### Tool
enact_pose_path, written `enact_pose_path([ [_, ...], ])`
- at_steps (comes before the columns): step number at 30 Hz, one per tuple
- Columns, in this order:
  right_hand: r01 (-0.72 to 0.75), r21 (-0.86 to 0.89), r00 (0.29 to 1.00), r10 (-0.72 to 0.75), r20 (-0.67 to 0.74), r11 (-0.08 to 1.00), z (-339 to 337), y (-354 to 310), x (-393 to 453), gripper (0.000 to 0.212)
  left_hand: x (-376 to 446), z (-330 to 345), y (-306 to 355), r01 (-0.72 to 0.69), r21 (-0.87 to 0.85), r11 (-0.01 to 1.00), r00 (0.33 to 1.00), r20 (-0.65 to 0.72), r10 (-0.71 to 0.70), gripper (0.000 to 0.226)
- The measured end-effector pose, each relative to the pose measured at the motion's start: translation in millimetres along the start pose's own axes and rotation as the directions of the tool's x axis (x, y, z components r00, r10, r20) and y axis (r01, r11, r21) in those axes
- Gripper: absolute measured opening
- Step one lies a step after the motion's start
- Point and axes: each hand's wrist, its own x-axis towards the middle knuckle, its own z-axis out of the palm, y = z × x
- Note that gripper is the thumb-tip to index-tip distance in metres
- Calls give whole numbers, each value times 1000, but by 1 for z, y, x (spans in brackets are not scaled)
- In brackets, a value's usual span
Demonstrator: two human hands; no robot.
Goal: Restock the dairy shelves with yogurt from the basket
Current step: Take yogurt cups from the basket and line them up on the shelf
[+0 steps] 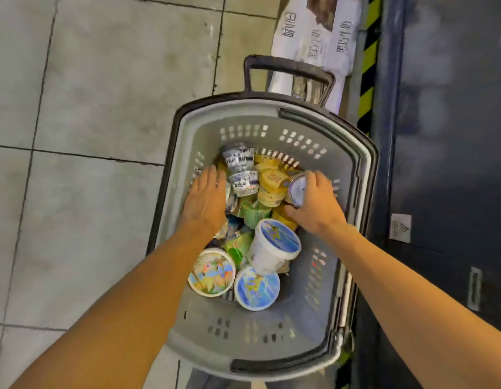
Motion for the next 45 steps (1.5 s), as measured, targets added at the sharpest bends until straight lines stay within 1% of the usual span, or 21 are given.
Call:
enact_pose_path([
  [2,12,-150,1000,-11,7,989,7,2,12,101,10,7,2,-13,205,979,1000,-5,15,92],
  [3,11,-205,1000,-10,5,979,10,3,16,106,15,9,3,-15,278,960,1000,-3,16,90],
  [4,8,-246,1000,-9,-5,969,11,3,18,106,19,10,4,-16,334,942,1000,-7,19,86],
  [6,16,-310,999,-25,-26,951,12,4,20,98,25,9,3,-33,404,914,999,-13,42,78],
  [8,33,-322,999,-45,-30,946,8,2,20,90,26,6,0,-56,404,913,997,-28,73,76],
  [11,25,-230,999,-34,-34,973,-4,-1,11,86,18,-4,1,-94,297,950,994,-20,104,81],
  [13,26,-120,998,-32,-52,992,-13,-6,1,87,8,-17,3,-93,124,988,996,-4,94,78],
  [15,41,-4,995,-41,-91,999,-26,-10,-12,87,-3,-37,9,-64,-101,993,998,-2,64,78],
  [17,48,79,990,-37,-136,996,-44,-15,-27,89,-15,-64,15,-32,-294,955,999,-11,30,82],
  [19,44,125,981,-19,-195,991,-66,-20,-43,94,-30,-93,22,-5,-473,881,1000,-23,-6,86],
  [21,49,179,966,-2,-257,983,-88,-24,-62,91,-45,-122,30,-10,-606,796,999,-40,-18,88],
  [22,50,207,959,11,-283,977,-100,-26,-73,89,-53,-136,36,-29,-640,768,998,-59,-11,88],
  [25,63,314,946,44,-322,947,-139,-29,-110,85,-76,-183,57,-112,-673,731,991,-127,35,86],
  [28,81,418,933,79,-351,905,-182,-28,-157,91,-100,-234,86,-196,-684,703,978,-189,88,90],
  [32,106,487,885,141,-444,867,-243,-16,-221,83,-136,-309,134,-306,-710,635,952,-249,180,86],
  [35,125,497,823,190,-535,859,-291,1,-274,81,-166,-363,175,-397,-729,557,918,-297,264,83],
  [39,93,536,748,296,-594,839,-347,31,-350,81,-211,-419,239,-506,-744,437,847,-331,416,81],
  [42,54,532,669,365,-647,845,-379,59,-405,84,-247,-452,295,-556,-731,395,795,-327,512,91],
  [45,8,540,606,426,-672,841,-406,89,-459,87,-280,-473,348,-599,-697,393,745,-306,592,85],
])
